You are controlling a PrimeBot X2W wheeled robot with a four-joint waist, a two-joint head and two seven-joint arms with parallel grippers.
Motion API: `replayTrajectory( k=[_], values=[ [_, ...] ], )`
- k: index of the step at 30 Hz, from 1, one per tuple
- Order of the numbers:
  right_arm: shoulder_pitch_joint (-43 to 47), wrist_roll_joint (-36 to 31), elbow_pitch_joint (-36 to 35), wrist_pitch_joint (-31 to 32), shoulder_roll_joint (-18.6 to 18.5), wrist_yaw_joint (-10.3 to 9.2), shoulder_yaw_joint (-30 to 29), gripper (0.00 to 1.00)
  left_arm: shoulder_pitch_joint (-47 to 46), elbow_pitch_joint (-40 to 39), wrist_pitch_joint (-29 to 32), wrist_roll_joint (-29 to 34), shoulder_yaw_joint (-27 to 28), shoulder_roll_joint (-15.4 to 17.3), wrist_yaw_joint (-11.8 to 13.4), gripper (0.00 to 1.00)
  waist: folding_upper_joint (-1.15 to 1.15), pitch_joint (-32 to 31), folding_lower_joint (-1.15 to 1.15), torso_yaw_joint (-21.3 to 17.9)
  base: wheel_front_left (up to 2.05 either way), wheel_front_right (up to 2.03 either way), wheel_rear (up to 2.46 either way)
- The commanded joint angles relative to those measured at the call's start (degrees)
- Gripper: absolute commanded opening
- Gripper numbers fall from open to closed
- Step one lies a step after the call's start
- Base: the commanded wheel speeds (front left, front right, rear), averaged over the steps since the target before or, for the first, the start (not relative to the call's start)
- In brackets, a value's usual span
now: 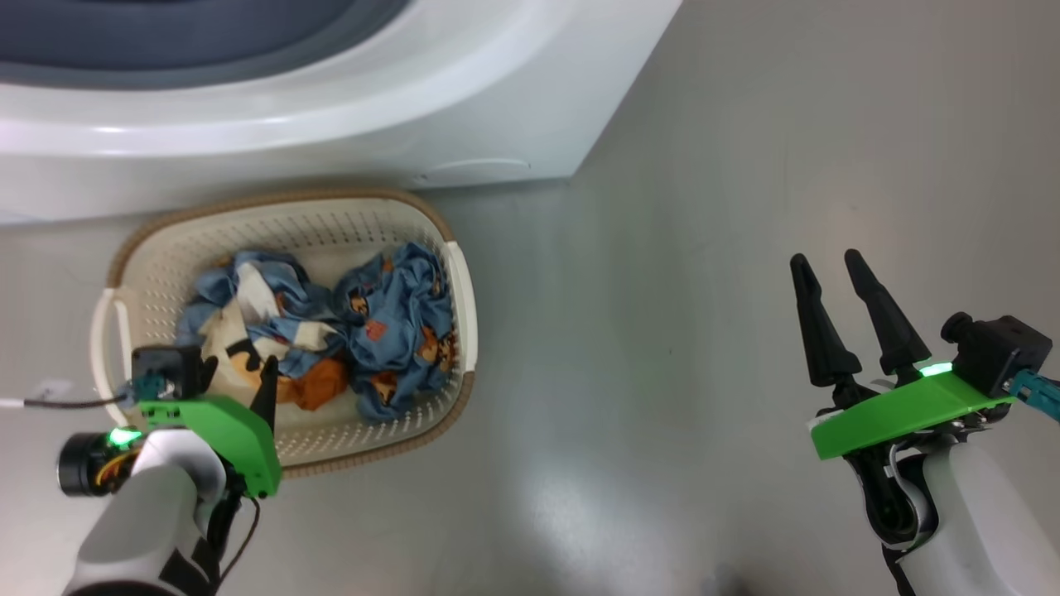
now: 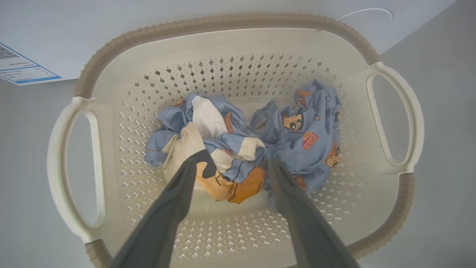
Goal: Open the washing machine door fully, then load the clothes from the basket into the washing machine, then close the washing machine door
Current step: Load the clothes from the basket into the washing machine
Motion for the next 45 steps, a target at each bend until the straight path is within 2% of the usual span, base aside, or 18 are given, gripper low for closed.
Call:
replayTrajectory(
  k=[1, 14, 35, 45],
  values=[
    [0.3, -0.4, -1.4, -0.7, -0.2, 0.09, 1.2, 1.00, -0.7, 0.3, 0.0, -0.7, 0.8, 2.2, -0.1, 1.00, 0.00, 2.6, 0.00, -0.9, 0.00, 0.00, 0.00],
    [-1.8, -0.6, -2.0, -0.7, 0.5, 0.09, 3.4, 1.00, -8.5, 5.3, 3.4, -1.7, -2.0, 3.0, -0.1, 1.00, 0.00, 8.4, 0.00, -2.1, 0.00, 0.00, 0.00],
    [-3.5, -1.0, -4.7, -0.7, 0.6, 0.09, 4.6, 1.00, -15.5, 6.2, 9.6, -2.9, -2.3, 5.5, 2.8, 1.00, 0.00, 15.5, 0.00, -3.3, 0.00, 0.00, 0.00],
    [-3.9, -1.2, -5.3, -0.7, 1.1, 0.09, 4.8, 1.00, -17.0, 6.2, 11.4, -2.6, -3.8, 5.6, 2.8, 1.00, 0.00, 17.1, 0.00, -3.7, 0.00, 0.00, 0.00]
  ],
)
